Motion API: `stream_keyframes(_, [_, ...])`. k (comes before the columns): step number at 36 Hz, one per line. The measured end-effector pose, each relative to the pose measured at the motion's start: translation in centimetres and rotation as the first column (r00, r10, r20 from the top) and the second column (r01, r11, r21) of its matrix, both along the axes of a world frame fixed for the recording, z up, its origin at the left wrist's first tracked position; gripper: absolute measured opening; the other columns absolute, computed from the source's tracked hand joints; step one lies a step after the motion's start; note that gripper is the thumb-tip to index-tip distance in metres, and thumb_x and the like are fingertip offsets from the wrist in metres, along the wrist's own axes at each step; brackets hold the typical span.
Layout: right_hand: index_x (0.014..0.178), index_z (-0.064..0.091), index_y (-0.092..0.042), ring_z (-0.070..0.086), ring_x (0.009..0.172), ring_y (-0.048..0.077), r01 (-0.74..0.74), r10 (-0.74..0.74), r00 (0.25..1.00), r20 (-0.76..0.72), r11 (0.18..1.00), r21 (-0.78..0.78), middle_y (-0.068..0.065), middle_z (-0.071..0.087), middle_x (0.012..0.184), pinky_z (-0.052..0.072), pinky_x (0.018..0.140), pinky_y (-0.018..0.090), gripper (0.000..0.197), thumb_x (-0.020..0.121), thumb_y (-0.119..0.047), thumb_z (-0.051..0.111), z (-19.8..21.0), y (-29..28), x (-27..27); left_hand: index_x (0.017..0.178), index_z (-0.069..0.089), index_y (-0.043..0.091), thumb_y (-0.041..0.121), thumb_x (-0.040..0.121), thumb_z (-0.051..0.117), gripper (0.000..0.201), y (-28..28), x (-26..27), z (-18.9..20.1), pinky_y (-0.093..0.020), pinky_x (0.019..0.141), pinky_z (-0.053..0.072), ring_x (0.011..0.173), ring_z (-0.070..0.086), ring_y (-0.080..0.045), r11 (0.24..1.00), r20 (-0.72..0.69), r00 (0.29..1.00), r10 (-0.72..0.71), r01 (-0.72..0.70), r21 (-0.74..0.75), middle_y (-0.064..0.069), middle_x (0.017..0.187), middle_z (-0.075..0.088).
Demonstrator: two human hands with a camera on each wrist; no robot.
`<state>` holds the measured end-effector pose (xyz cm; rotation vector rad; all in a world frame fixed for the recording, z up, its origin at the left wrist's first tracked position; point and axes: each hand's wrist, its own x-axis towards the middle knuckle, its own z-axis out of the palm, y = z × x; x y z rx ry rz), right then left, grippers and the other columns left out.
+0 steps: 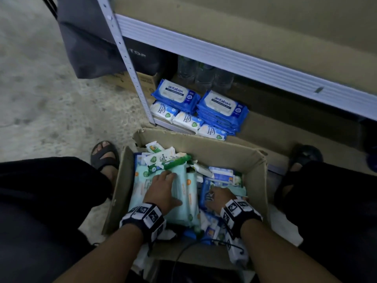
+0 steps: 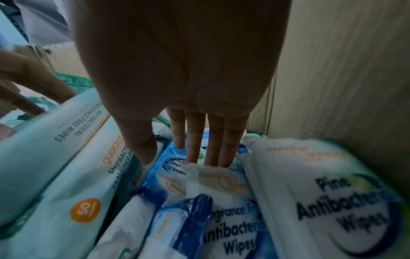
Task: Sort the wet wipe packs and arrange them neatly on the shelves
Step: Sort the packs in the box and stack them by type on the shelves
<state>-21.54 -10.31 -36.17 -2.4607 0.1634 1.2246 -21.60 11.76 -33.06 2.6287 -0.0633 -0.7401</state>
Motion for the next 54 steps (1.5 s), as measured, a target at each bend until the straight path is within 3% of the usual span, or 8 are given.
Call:
stream_keyframes(7, [0.125, 0.050, -0.012, 0.061, 0.100, 0.033, 0.090, -0.090, 0.996, 0.004, 0.993, -0.082, 0.014, 0.062, 0.114, 0.050, 0.073, 0.033, 0.047, 0.091, -0.043, 0.057, -3.0, 1.1, 0.6, 0.146, 0.036, 0.022, 0.041, 0.071, 0.084, 0.091, 0.2, 0.2, -1.0, -0.032, 0.115, 0.023, 0.138, 0.027, -0.023, 0.999, 0.007, 1.000, 0.025, -0.025, -0.040, -0.001, 0.153, 0.027])
stream_keyframes(18, [0.155, 0.004, -0.010, 0.041, 0.132, 0.037, 0.196, -0.212, 0.975, -0.069, 0.963, -0.185, 0.018, 0.041, 0.147, 0.035, 0.108, 0.043, 0.094, 0.089, -0.038, 0.064, -5.5, 2.7, 1.7, 0.143, 0.038, 0.020, 0.037, 0.068, 0.086, 0.090, 0.4, 0.6, -1.5, -0.032, 0.113, 0.027, 0.134, 0.029, -0.023, 0.998, 0.002, 1.000, 0.030, -0.030, -0.058, 0.000, 0.149, 0.031])
stream_keyframes(22, [0.156, -0.012, -0.026, 0.055, 0.070, 0.026, 0.290, -0.296, 0.953, -0.064, 0.953, -0.094, 0.009, 0.055, 0.086, 0.045, 0.056, 0.031, 0.101, 0.088, -0.018, 0.064, -4.6, 1.9, 2.0, 0.142, 0.037, 0.021, 0.038, 0.068, 0.086, 0.090, 0.3, 0.9, -1.4, -0.033, 0.113, 0.028, 0.133, 0.030, -0.023, 0.999, -0.011, 1.000, 0.019, -0.019, -0.042, 0.001, 0.147, 0.031])
stream_keyframes(31, [0.143, 0.031, -0.030, 0.053, 0.063, 0.024, 0.384, -0.385, 0.923, -0.003, 0.920, 0.073, 0.008, 0.051, 0.077, 0.038, 0.051, 0.028, 0.058, 0.091, -0.022, 0.055, -0.2, 0.4, 1.9, 0.130, 0.054, 0.020, 0.030, 0.083, 0.070, 0.051, -0.1, 4.1, 1.5, -0.037, 0.096, 0.047, 0.120, 0.052, -0.028, 0.998, -0.102, 0.994, -0.033, 0.038, 0.049, -0.006, 0.134, 0.050])
stream_keyframes(35, [0.116, 0.039, -0.024, 0.055, 0.071, 0.026, 0.413, -0.425, 0.900, 0.099, 0.903, 0.120, 0.010, 0.054, 0.092, 0.045, 0.059, 0.033, 0.040, 0.087, -0.030, 0.066, 1.7, -0.5, 1.6, 0.116, 0.066, 0.021, 0.032, 0.088, 0.063, 0.030, -0.6, 7.3, 4.0, -0.037, 0.087, 0.052, 0.107, 0.061, -0.029, 0.999, 0.078, 0.996, -0.036, 0.034, 0.026, -0.008, 0.117, 0.066])
stream_keyframes(41, [0.101, 0.037, -0.021, 0.054, 0.068, 0.024, 0.427, -0.492, 0.841, 0.226, 0.860, 0.280, 0.003, 0.050, 0.084, 0.047, 0.057, 0.038, 0.038, 0.083, -0.016, 0.071, 5.4, -2.2, 1.2, 0.128, 0.056, 0.018, 0.030, 0.088, 0.062, 0.042, -1.3, 10.7, 5.2, -0.045, 0.092, 0.045, 0.118, 0.051, -0.034, 0.999, 0.352, 0.935, -0.031, 0.021, 0.030, -0.007, 0.130, 0.054])
stream_keyframes(48, [0.138, 0.045, -0.029, 0.066, 0.088, 0.023, 0.415, -0.566, 0.788, 0.244, 0.780, 0.468, 0.003, 0.063, 0.113, 0.060, 0.064, 0.037, 0.060, 0.086, -0.003, 0.059, 10.2, -3.9, 3.0, 0.129, 0.059, 0.028, 0.039, 0.097, 0.047, 0.036, -0.5, 12.3, 2.7, -0.044, 0.108, 0.029, 0.126, 0.045, -0.027, 0.999, 0.399, 0.917, 0.012, -0.028, 0.034, -0.003, 0.133, 0.057])
stream_keyframes(54, [0.100, 0.052, -0.025, 0.068, 0.082, 0.016, 0.325, -0.562, 0.789, 0.249, 0.725, 0.608, -0.002, 0.062, 0.094, 0.061, 0.061, 0.047, 0.048, 0.081, 0.018, 0.046, 14.7, -4.3, 7.0, 0.107, 0.073, 0.032, 0.048, 0.096, 0.050, 0.030, -0.4, 12.7, 1.8, -0.042, 0.098, 0.037, 0.101, 0.050, -0.029, 0.998, 0.481, 0.876, 0.034, -0.057, 0.033, -0.001, 0.108, 0.065])
